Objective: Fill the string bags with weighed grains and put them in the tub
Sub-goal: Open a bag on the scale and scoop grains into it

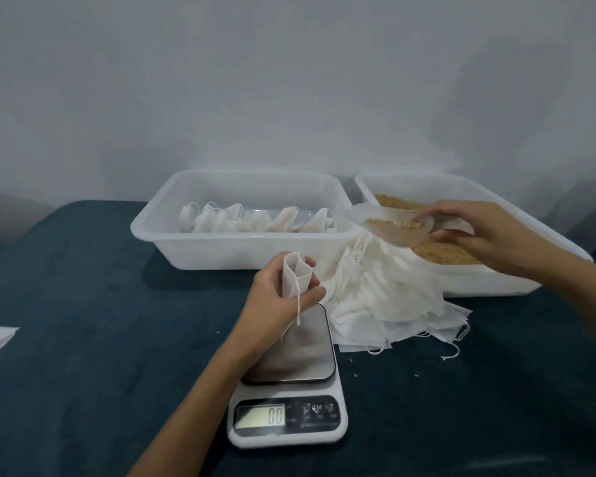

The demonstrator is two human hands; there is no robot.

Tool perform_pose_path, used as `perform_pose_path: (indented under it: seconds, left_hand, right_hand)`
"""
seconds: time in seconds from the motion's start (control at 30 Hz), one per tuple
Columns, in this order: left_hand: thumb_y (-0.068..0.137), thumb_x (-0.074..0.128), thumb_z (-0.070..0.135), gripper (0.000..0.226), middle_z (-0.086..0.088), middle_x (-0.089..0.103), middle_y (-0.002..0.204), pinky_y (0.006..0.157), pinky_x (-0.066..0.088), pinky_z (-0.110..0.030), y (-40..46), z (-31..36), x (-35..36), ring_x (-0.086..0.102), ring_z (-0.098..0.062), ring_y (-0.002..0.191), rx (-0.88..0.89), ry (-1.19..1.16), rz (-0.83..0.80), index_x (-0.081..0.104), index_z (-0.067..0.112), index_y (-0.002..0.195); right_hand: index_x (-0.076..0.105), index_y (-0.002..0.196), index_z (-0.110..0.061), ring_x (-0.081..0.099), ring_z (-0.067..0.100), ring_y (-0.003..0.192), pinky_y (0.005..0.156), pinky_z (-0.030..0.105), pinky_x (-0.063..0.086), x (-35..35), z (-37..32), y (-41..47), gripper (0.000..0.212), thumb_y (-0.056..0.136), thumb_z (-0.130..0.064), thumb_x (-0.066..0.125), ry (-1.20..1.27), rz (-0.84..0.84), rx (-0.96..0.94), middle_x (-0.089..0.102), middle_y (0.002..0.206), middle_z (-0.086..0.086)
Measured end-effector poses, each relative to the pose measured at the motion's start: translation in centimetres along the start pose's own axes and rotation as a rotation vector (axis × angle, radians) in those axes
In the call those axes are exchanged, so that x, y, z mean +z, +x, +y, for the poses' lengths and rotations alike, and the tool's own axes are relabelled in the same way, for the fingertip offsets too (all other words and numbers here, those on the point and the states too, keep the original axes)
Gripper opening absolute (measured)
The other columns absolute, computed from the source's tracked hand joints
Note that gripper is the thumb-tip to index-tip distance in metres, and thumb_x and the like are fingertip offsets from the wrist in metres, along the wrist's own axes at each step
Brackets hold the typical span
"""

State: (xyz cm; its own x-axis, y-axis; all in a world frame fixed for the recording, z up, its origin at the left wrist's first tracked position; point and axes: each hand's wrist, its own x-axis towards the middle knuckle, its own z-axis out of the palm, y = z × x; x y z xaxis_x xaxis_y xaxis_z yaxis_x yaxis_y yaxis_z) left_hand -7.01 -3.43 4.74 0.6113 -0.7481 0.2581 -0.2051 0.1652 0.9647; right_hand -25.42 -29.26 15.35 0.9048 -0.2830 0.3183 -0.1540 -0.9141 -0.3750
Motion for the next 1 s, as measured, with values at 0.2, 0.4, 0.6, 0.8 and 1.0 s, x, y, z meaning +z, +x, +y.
perform_pose_path:
  seconds: [0.2,0.4,0.6,0.8,1.0]
  left_hand:
    - [0.091,0.078,0.019,0.023,0.006,0.067,0.089,0.078,0.053,-0.027,0.0,-0.4,0.2,0.064,-0.009,0.086,-0.035,-0.001,-0.085,0.069,0.021,0.112]
    - [0.096,0.075,0.021,0.009,-0.002,0.071,0.093,0.081,0.052,-0.025,-0.2,-0.2,0.4,0.066,-0.013,0.091,0.009,0.019,-0.114,0.069,0.028,0.094]
    - [0.093,0.075,0.024,0.019,-0.003,0.075,0.106,0.095,0.054,-0.038,-0.2,-0.4,0.4,0.071,-0.014,0.103,-0.001,-0.022,-0.129,0.072,0.024,0.112]
    - [0.091,0.075,0.031,0.028,0.004,0.075,0.116,0.103,0.054,-0.048,-0.3,-0.5,0.5,0.07,-0.02,0.112,0.015,0.012,-0.121,0.071,0.028,0.118]
    - [0.093,0.075,0.032,0.027,0.007,0.075,0.117,0.094,0.054,-0.035,-0.3,-0.5,0.8,0.07,-0.015,0.112,0.002,-0.001,-0.144,0.07,0.031,0.119]
  right_hand:
    - [0.07,0.123,-0.018,0.06,0.007,0.105,0.089,0.004,0.038,0.6,-4.5,0.1,0.035,0.092,-0.002,0.068,-0.112,-0.061,-0.109,0.067,0.115,-0.014]
    - [0.071,0.123,-0.016,0.053,0.013,0.095,0.092,0.035,0.037,0.3,-5.0,0.7,0.039,0.087,-0.002,0.074,-0.306,-0.057,-0.222,0.05,0.098,-0.028]
    - [0.073,0.121,-0.017,0.064,0.032,0.101,0.101,0.049,0.037,0.1,-4.9,0.4,0.04,0.084,-0.005,0.078,-0.512,0.011,-0.264,0.071,0.109,-0.001]
    - [0.075,0.115,-0.019,0.067,0.03,0.092,0.093,0.051,0.043,0.0,-5.0,0.7,0.043,0.075,-0.006,0.085,-0.659,0.065,-0.387,0.071,0.099,-0.003]
    - [0.071,0.119,-0.023,0.064,0.024,0.093,0.092,0.048,0.044,0.1,-5.0,1.1,0.042,0.08,-0.01,0.081,-0.662,0.048,-0.428,0.068,0.097,-0.01]
